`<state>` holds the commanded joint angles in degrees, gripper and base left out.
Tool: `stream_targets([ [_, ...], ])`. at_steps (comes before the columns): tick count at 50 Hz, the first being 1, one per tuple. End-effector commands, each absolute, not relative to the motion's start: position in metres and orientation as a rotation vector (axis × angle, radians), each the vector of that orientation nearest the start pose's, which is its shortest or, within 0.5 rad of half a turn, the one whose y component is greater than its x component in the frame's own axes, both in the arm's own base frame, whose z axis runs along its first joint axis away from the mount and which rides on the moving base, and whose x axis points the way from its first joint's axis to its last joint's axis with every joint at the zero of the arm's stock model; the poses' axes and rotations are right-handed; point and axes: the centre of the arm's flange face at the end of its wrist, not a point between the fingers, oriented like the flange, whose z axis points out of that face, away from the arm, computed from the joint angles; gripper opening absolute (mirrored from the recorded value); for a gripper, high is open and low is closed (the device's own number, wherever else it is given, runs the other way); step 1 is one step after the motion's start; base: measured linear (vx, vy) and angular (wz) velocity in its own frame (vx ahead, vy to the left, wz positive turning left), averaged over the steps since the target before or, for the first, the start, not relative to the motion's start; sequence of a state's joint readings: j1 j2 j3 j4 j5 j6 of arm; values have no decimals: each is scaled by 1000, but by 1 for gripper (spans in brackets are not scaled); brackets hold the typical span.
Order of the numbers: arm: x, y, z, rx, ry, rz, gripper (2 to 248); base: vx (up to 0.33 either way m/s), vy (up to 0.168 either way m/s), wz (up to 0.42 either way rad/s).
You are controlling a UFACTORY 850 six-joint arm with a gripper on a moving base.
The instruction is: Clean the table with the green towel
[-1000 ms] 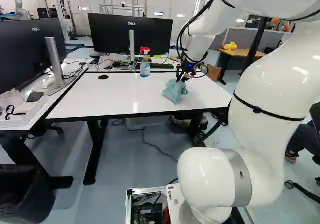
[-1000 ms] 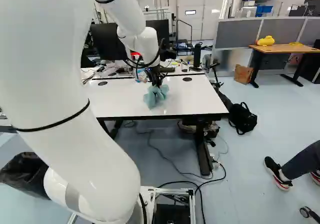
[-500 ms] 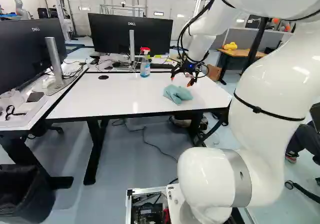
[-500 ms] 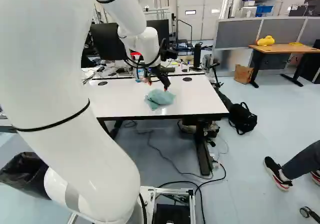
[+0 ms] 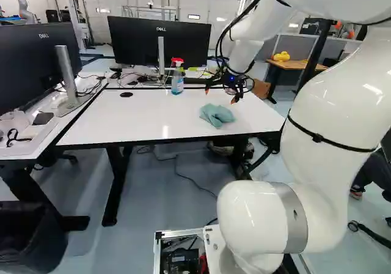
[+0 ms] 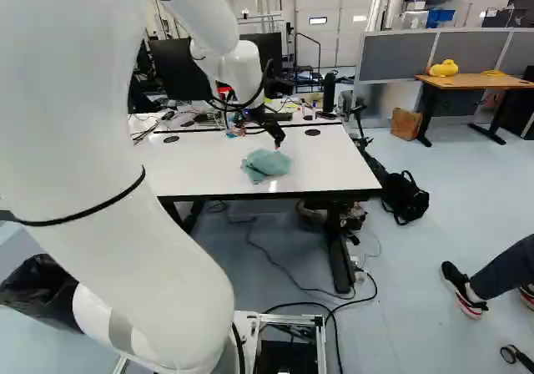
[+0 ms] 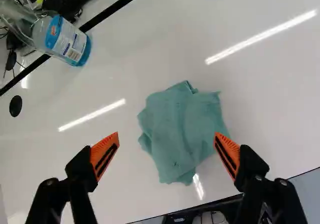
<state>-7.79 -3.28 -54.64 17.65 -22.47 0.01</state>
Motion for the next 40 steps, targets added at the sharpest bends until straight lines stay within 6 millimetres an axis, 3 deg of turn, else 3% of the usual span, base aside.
stream_targets([
  [40,493,13,527,-2842,356,-731,247,0,0,0],
])
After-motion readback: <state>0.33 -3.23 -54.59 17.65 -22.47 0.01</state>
